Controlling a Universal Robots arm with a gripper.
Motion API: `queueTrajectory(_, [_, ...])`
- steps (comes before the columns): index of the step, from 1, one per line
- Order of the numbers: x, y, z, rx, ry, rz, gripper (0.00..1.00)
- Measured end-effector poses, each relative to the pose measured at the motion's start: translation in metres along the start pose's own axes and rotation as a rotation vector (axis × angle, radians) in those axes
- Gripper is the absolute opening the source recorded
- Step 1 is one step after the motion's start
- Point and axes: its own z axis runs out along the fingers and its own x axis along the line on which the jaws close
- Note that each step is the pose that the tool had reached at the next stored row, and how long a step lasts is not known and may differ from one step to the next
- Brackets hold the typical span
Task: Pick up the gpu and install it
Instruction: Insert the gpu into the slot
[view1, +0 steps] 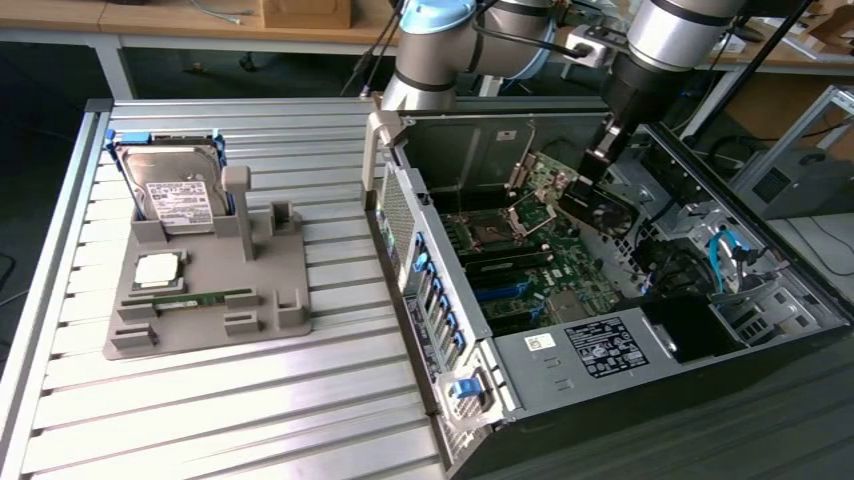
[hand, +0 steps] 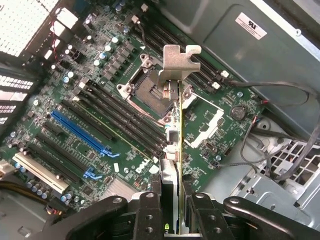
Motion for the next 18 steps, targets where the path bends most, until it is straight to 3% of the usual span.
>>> queueTrajectory(18, [0.0, 0.0, 0.0001, -0.0022, 0.0003, -0.134, 0.27])
